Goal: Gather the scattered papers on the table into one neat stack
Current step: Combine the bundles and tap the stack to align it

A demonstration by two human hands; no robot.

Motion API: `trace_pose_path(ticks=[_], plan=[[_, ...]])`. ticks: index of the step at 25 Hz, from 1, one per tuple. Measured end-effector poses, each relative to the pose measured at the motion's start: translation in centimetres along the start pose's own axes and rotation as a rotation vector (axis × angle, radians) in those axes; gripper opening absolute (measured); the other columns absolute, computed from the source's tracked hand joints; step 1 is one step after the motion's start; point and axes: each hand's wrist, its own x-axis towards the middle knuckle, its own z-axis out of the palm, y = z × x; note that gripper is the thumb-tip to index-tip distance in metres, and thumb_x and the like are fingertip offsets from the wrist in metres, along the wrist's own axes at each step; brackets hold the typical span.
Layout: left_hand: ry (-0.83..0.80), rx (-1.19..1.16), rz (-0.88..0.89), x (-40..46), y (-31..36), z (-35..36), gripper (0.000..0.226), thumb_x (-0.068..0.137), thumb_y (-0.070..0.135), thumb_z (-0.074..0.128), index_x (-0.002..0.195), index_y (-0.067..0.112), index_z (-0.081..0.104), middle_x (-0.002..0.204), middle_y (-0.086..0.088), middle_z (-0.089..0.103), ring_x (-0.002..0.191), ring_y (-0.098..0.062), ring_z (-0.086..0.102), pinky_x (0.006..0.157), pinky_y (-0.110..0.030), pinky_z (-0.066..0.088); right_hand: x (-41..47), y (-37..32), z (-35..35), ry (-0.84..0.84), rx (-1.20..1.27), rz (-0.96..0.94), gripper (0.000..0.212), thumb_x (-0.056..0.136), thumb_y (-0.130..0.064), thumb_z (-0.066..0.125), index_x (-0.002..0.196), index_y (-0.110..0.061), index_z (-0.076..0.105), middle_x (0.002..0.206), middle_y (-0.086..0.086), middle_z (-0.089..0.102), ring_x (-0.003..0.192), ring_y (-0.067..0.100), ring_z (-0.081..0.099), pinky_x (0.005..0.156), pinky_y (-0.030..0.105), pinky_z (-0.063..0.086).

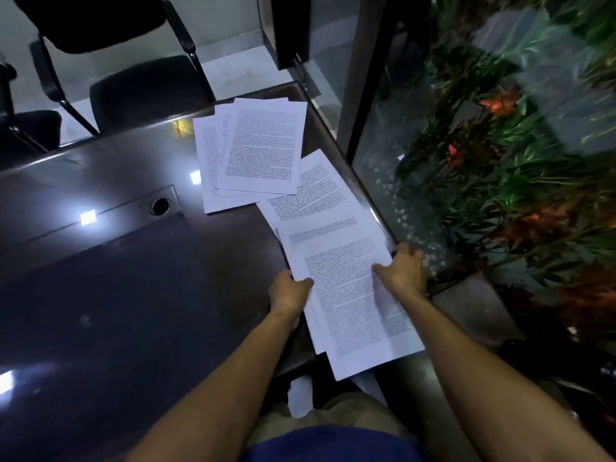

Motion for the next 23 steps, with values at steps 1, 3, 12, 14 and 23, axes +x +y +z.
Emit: trace_pose_path(ticks=[1, 3, 12, 14, 23], plan=[[0.003, -0.032, -0.01, -0.1, 0.0, 0.5, 0.015, 0.091, 0.007, 0.066, 0.087, 0.019, 0.059, 0.09, 0.004, 0.064, 0.08, -0.013, 0.063, 0.071, -0.029, 0.052, 0.2, 0.3, 0.0, 0.01, 0.025, -0.015, 0.064, 0.085, -0.036, 0.08, 0.132, -0.006, 0.048, 0.138, 0.022, 0.042, 0.112, 0.045, 0.058, 0.087, 0.045, 0.053], [0.019, -0.064, -0.027, -0.2, -0.2, 1.2, 0.016, 0.089, 0.002, 0.065, 0.093, 0.017, 0.062, 0.094, 0.002, 0.068, 0.083, -0.015, 0.066, 0.072, -0.031, 0.056, 0.7, 0.9, 0.1, 0.006, 0.073, -0.047, 0.054, 0.084, -0.031, 0.081, 0.124, -0.006, 0.054, 0.133, 0.02, 0.049, 0.108, 0.042, 0.061, 0.087, 0.043, 0.054], [-0.044, -0.154, 0.052, 0.6, 0.0, 0.2, 0.019, 0.101, 0.023, 0.061, 0.109, 0.015, 0.077, 0.101, 0.002, 0.079, 0.093, -0.02, 0.076, 0.09, -0.045, 0.061, 3.2, -1.3, -2.1, -0.2, 0.36, -0.206, 0.027, 0.093, -0.027, 0.073, 0.107, -0.004, 0.072, 0.107, -0.005, 0.072, 0.091, 0.016, 0.067, 0.086, 0.035, 0.057], [-0.044, -0.168, 0.095, 1.2, 0.9, -0.3, 0.022, 0.102, 0.029, 0.059, 0.106, 0.018, 0.078, 0.1, 0.003, 0.08, 0.095, -0.022, 0.076, 0.09, -0.045, 0.06, 4.3, -2.5, -3.2, -0.22, 0.454, -0.256, 0.022, 0.092, -0.028, 0.075, 0.107, -0.013, 0.076, 0.105, -0.001, 0.077, 0.092, 0.019, 0.073, 0.085, 0.04, 0.061], [0.179, 0.1, 0.072, 6.9, 5.5, -1.5, 0.025, 0.097, 0.031, 0.059, 0.099, 0.008, 0.068, 0.101, -0.009, 0.071, 0.093, -0.024, 0.068, 0.087, -0.043, 0.058, 10.1, -10.5, -1.7, -0.053, 0.107, -0.376, 0.049, 0.091, -0.042, 0.072, 0.13, -0.013, 0.063, 0.13, 0.014, 0.059, 0.117, 0.035, 0.06, 0.096, 0.04, 0.053]])
